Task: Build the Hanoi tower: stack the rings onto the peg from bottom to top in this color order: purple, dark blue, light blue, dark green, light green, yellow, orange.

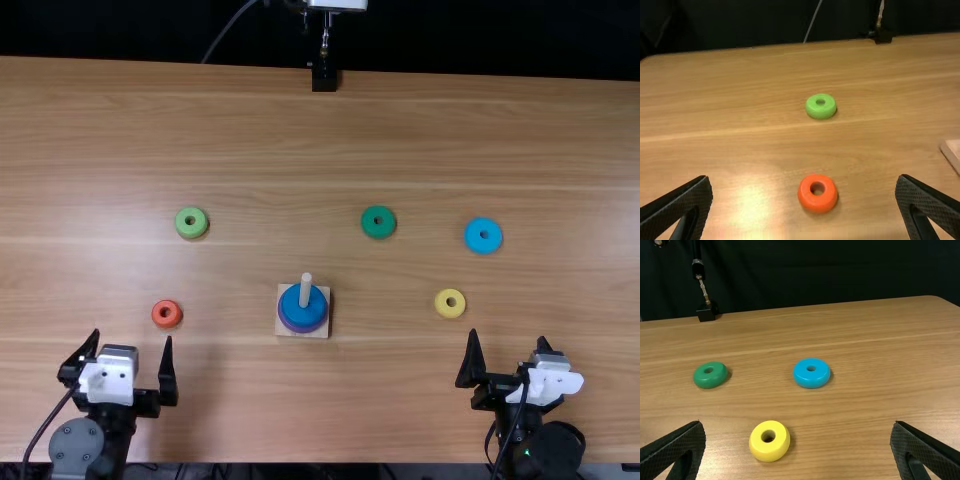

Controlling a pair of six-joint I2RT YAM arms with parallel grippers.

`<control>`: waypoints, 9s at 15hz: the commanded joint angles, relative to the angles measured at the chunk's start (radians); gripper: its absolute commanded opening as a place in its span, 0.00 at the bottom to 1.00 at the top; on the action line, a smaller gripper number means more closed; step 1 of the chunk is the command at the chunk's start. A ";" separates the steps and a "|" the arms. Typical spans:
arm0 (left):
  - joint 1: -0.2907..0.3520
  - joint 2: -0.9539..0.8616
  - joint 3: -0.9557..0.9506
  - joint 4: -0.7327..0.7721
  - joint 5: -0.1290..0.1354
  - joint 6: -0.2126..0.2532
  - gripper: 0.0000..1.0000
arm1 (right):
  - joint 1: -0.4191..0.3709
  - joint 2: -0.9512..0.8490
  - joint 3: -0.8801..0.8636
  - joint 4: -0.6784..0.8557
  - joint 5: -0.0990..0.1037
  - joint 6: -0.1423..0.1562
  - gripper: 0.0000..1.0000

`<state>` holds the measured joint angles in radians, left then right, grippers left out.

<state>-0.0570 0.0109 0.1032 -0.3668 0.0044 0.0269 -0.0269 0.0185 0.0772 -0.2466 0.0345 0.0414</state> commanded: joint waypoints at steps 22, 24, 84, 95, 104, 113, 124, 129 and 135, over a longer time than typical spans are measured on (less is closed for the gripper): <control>0.008 -0.011 -0.103 -0.108 0.005 0.019 1.00 | -0.018 -0.019 0.055 -0.064 0.026 0.010 1.00; 0.008 -0.011 -0.103 -0.108 0.005 0.019 1.00 | -0.016 0.110 0.222 -0.091 0.024 0.019 1.00; 0.008 -0.011 -0.103 -0.108 0.005 0.019 1.00 | -0.050 2.106 1.452 -0.437 0.074 0.174 0.04; 0.008 -0.011 -0.103 -0.108 0.005 0.019 1.00 | 0.102 1.922 1.633 -0.846 0.045 0.161 0.02; 0.008 -0.011 -0.103 -0.108 0.005 0.019 1.00 | 0.446 1.805 1.814 -1.052 0.030 0.180 0.03; 0.008 -0.011 -0.103 -0.108 0.005 0.019 1.00 | 0.627 1.816 1.897 -1.067 0.017 0.292 0.03; 0.008 -0.011 -0.103 -0.108 0.005 0.021 1.00 | 0.751 1.891 1.963 -1.071 0.019 0.369 0.03; 0.008 -0.011 -0.103 -0.108 0.005 0.019 1.00 | 0.765 1.899 1.949 -1.074 0.019 0.371 0.03; 0.008 -0.011 -0.103 -0.106 0.005 0.019 1.00 | 0.769 1.899 1.894 -1.082 0.019 0.373 0.03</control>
<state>-0.0570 0.0109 0.1101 -0.3973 0.0051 0.0303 0.7334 1.9064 1.9827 -1.3285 0.0483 0.4004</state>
